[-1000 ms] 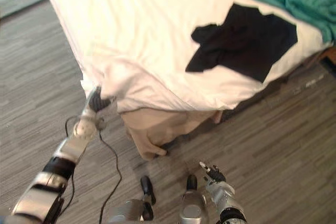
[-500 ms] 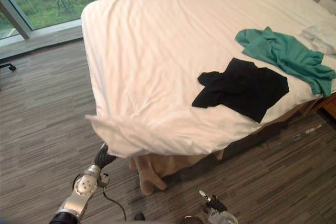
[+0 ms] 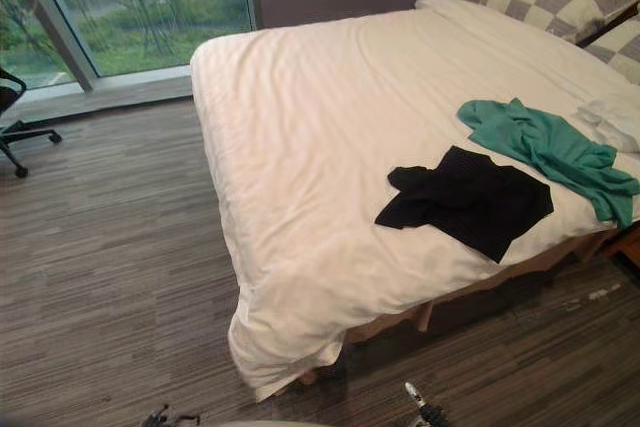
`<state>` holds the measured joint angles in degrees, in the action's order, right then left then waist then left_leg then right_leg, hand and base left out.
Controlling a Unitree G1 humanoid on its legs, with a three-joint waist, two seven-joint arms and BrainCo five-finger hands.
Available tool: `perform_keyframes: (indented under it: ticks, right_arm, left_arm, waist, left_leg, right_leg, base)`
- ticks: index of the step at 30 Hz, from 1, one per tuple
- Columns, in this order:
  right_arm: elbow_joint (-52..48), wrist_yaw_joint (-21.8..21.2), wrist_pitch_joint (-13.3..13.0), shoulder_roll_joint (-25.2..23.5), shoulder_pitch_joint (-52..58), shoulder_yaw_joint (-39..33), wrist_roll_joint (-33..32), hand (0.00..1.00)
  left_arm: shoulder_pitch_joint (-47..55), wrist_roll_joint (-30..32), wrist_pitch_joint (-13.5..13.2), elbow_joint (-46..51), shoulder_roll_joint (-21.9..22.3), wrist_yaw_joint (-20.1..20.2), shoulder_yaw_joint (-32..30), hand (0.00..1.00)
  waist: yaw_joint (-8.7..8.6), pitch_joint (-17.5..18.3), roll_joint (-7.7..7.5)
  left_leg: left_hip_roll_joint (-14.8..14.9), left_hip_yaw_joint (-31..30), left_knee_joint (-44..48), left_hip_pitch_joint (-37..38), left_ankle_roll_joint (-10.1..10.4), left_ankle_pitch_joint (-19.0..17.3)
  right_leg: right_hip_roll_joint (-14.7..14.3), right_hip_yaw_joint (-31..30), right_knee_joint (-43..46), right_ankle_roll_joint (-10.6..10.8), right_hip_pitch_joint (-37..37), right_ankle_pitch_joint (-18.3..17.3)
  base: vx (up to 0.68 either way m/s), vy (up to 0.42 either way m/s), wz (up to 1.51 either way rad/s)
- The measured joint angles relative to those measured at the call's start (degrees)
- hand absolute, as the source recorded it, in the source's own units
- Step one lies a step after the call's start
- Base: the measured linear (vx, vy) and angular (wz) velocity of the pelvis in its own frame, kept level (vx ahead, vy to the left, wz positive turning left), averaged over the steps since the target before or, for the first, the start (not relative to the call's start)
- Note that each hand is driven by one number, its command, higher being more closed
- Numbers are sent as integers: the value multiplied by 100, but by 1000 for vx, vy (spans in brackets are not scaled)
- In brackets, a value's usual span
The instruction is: Tidy the bed and pick cloth on bed and put in laundry
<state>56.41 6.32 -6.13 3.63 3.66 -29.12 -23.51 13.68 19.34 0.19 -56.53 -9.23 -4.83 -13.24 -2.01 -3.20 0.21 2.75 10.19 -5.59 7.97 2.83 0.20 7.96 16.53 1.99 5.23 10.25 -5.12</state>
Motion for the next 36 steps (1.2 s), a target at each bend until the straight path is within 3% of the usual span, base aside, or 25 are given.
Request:
perform_keyframes:
  ticks: [4, 5, 7, 9, 11, 17, 19, 22, 25, 27, 31, 33, 36]
  right_arm:
    - [-821, -5, -572, 327, -397, 196, 523, 100]
    - [-884, -7, -607, 370, -410, 237, 560, 100]
    - [-1741, -295, -972, 835, -563, 960, 869, 100]
    - [-2320, -656, -1227, 1008, -837, 1468, 1053, 100]
    - [-3127, -1030, -1349, 1024, -887, 1902, 1102, 100]
    - [-4885, -2788, -1346, 578, -809, 3656, 1345, 100]
    - [-4971, -3202, -1236, 518, -825, 4179, 1352, 100]
    - [-4842, -3491, -965, 381, -1065, 4663, 1367, 100]
    - [-4478, -3270, -708, 313, -1891, 4999, 1546, 100]
    - [-4032, -2782, -495, 189, -2881, 4974, 1735, 100]
    - [-3460, -2096, -380, 91, -3807, 4696, 1819, 100]
    - [-3332, -1673, -313, 99, -4035, 4375, 1798, 100]
    - [-3334, -1196, -289, 103, -4021, 4042, 1558, 100]
  left_arm:
    - [-44, -15, 84, -12, 15, 76, -66, 0]
    - [-51, -17, 86, -16, 27, 76, -54, 0]
    - [-42, -88, 68, 4, 106, 76, 38, 0]
    - [-37, -222, 40, 74, 122, 76, 231, 0]
    - [-51, -252, 35, 112, 126, 73, 396, 0]
    - [278, -672, -313, 183, 151, 18, 394, 0]
    - [297, -751, -523, 192, 178, -17, 397, 0]
    - [297, -752, -867, 352, 273, -16, 407, 0]
    - [231, -764, -1050, 474, 331, -37, 410, 0]
    - [-132, -877, -1184, 597, 330, -57, 423, 0]
    - [-468, -951, -1259, 901, 331, -112, 494, 0]
    - [-652, -972, -1296, 1221, 341, -285, 649, 0]
    - [-821, -1000, -1293, 1571, 396, -408, 646, 0]
  waist:
    - [26, -33, -67]
    - [27, -37, -55]
    - [31, -29, -38]
    - [43, -30, -30]
    - [168, 4, -60]
    - [327, 46, -169]
    - [458, 52, -186]
    - [584, -87, -183]
    - [733, -322, -145]
    - [920, -992, -83]
    - [1090, -1764, -60]
    - [1224, -2152, -89]
    - [1250, -2392, -118]
  left_leg:
    - [-185, -58, -40, -166, -49, -2]
    - [-184, -65, -40, -184, -60, 7]
    - [-230, -293, -42, -261, -61, 30]
    - [-272, -452, -41, -369, -60, 30]
    - [-267, -536, -37, -501, -60, 30]
    - [-259, -629, -21, -537, -125, 247]
    - [-307, -669, 2, -473, -206, 285]
    - [-367, -819, 2, -522, -207, 286]
    - [-322, -972, 33, -905, -203, 305]
    - [-259, -1185, 366, -1374, -174, 316]
    - [-214, -1439, 650, -2040, -93, 428]
    - [-262, -1552, 779, -2410, -57, 486]
    - [-400, -1546, 1064, -2986, -56, 485]
  right_leg:
    - [127, 8, -79, -7, -174, -196]
    - [127, 11, -70, -10, -179, -196]
    - [132, 110, -84, 18, -180, -219]
    - [120, 158, -164, 32, -194, -228]
    - [91, 159, -206, 32, -306, -227]
    - [47, 158, -203, 30, -252, -80]
    - [68, 168, -226, 41, -151, -67]
    - [79, 310, -328, 67, -81, -51]
    - [43, 434, -281, 37, -399, -75]
    - [20, 599, 114, -84, -754, -193]
    - [61, 864, 766, -203, -1406, -445]
    - [272, 970, 1453, -231, -1928, -764]
    - [625, 1066, 2326, -257, -2659, -1101]
  base:
    - [-196, -11, -8]
    - [-288, -1, 11]
    - [-220, 5, 29]
    - [-116, 11, 31]
    - [-47, 2, 27]
    - [84, -17, 15]
    - [171, -14, 10]
    - [104, -10, 25]
    - [-30, -34, 23]
    - [-114, -35, 42]
    - [-90, -27, 46]
    - [-67, -12, 37]
    - [-63, -29, 26]
